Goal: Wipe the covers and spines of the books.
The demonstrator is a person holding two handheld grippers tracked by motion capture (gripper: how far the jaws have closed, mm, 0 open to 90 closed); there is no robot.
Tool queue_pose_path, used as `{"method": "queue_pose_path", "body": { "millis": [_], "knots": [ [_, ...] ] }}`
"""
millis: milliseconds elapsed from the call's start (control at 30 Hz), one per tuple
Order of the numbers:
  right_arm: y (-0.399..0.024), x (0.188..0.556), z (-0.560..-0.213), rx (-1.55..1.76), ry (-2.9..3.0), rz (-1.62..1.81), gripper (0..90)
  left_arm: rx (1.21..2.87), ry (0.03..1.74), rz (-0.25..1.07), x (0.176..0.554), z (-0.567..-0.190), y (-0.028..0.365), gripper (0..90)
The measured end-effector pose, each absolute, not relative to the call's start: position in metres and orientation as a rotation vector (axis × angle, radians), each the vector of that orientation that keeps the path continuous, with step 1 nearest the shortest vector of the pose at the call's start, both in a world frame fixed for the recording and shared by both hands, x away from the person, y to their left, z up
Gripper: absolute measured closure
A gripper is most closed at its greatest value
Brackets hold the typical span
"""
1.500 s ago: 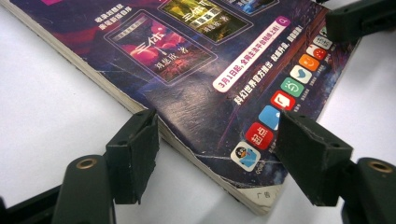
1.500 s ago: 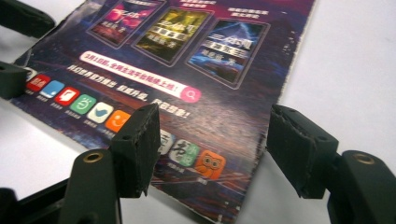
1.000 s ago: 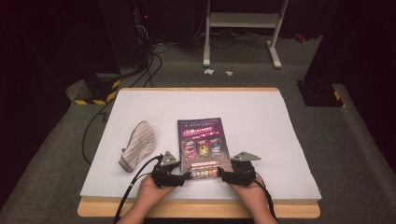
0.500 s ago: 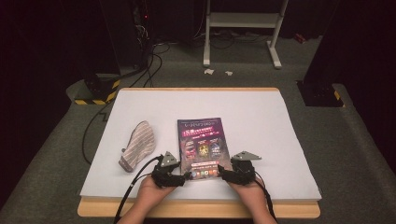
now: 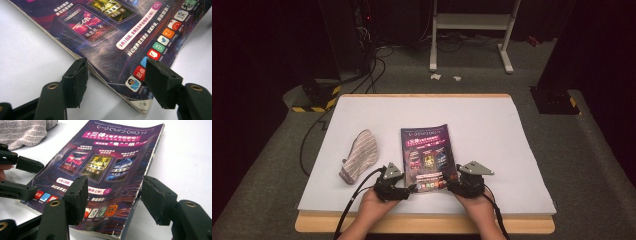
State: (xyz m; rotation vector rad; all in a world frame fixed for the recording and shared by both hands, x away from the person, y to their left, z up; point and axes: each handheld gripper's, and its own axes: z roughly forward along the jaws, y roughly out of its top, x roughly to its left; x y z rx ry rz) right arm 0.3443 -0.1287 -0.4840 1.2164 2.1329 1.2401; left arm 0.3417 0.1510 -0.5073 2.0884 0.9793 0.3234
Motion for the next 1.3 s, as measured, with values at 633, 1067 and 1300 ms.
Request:
{"method": "queue_pose_path", "body": {
  "millis": [633,1067,1300],
  "knots": [
    [-0.1277,0.3406,-0.4841,1.195,2.125,1.261,39.7,2.080,0.982,0.322,0.3412,-0.5079,0.1518,35.8],
    [-0.1246,0.3366,-0.4830,1.175,2.129,1.290,41.6,2.079,0.987,0.320,0.3410,-0.5077,0.1528,35.9],
    [-0.1238,0.3348,-0.4839,1.171,2.141,1.294,44.4,2.079,0.990,0.318,0.3411,-0.5075,0.1532,35.9]
  ]
}}
